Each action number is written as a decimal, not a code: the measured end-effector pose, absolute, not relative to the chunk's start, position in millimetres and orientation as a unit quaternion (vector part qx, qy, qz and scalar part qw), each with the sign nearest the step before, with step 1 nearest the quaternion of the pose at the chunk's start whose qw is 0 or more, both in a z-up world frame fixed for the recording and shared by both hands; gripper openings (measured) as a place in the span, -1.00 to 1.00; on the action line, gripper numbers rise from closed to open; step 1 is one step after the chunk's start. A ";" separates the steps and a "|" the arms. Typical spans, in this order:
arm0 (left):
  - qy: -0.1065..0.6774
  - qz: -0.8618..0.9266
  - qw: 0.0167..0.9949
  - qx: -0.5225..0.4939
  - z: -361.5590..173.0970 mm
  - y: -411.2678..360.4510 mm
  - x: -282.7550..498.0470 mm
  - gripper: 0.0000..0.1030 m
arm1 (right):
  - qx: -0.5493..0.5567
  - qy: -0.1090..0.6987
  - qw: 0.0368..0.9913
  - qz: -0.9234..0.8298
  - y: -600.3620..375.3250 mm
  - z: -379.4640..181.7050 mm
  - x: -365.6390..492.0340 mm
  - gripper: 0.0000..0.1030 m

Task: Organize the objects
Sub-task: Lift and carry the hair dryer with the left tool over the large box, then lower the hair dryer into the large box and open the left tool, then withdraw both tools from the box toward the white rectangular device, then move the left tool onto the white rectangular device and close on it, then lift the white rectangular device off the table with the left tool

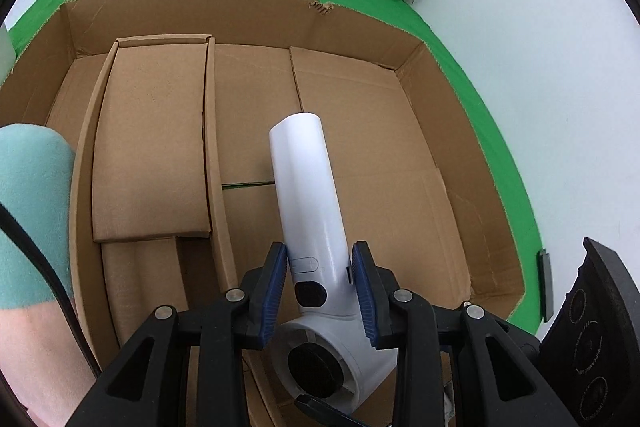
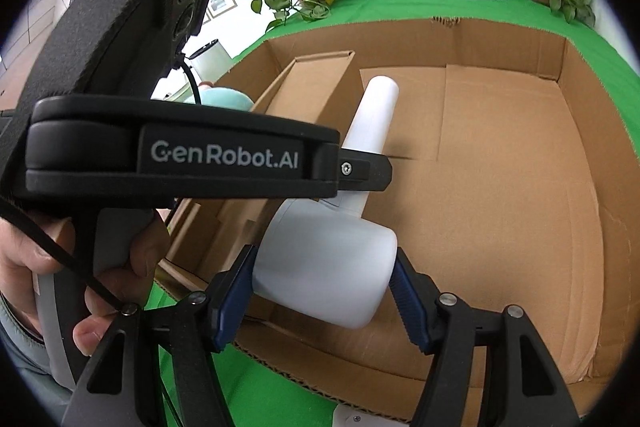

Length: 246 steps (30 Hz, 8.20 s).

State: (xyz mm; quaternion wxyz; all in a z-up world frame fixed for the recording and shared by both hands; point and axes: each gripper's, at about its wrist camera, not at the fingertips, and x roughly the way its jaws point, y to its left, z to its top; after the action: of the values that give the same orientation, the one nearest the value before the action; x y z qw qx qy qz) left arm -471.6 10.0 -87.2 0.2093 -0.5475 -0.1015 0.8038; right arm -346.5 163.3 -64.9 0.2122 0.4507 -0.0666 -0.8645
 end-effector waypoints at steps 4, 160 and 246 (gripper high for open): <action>-0.088 0.804 0.206 -0.551 -89.5 13.2 -465.3 -0.43 | 0.461 -0.075 0.215 -0.858 163.7 -70.6 -347.2 0.25; -0.107 0.879 0.206 -0.417 -70.4 -64.2 -284.3 0.98 | 0.410 0.073 0.180 -0.891 135.1 -81.2 -173.8 0.61; -0.208 0.808 0.324 -0.445 -27.4 -15.9 -232.3 -0.32 | 0.305 0.071 0.108 -0.943 122.3 -20.8 -186.4 0.33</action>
State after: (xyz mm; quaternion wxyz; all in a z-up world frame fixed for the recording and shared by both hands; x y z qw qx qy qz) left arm -232.3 -15.9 -27.4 0.3239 -0.4452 -0.2084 0.8083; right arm -186.4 122.3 -20.8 0.1083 0.3051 0.0710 -0.9435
